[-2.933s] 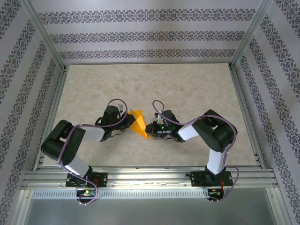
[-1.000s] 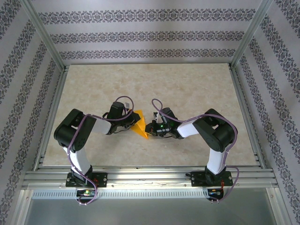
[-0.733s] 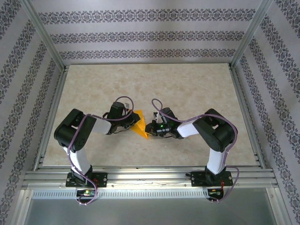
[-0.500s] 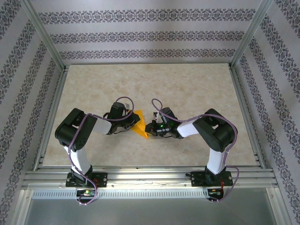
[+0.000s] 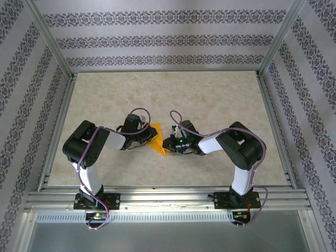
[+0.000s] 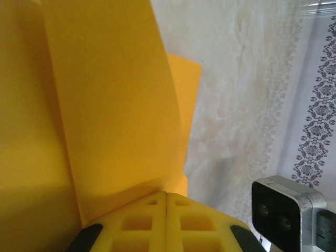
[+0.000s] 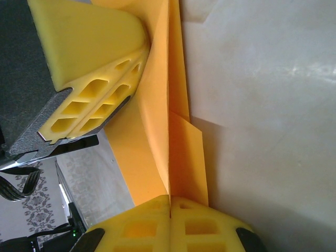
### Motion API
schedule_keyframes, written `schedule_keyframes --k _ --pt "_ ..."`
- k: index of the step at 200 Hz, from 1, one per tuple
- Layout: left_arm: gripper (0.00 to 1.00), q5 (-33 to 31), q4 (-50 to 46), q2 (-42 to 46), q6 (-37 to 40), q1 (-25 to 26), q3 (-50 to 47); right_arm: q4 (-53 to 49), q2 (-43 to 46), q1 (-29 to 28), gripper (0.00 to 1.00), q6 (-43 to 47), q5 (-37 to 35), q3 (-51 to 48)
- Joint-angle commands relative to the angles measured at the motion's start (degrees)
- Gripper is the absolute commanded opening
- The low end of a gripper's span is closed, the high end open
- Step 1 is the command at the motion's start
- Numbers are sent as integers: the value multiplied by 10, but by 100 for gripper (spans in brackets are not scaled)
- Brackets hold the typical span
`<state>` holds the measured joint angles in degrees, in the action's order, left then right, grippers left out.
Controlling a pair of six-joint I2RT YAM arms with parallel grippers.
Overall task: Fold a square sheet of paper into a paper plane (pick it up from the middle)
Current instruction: Fourth fold the wing at the center of the table.
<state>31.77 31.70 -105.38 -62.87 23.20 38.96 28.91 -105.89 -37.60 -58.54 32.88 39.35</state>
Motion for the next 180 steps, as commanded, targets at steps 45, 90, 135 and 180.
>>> schedule_keyframes --k 45,90,135,180 --pt "2 9 -40 -24 28 5 13 -60 -10 3 0 9 2 -7" --pt "2 8 -49 -26 34 5 3 -60 12 2 7 13 26 -7" --pt "2 8 -47 -26 35 5 1 -74 37 0 9 19 35 -12" --pt "2 10 -45 -28 35 5 -1 -84 47 -1 13 19 51 -15"
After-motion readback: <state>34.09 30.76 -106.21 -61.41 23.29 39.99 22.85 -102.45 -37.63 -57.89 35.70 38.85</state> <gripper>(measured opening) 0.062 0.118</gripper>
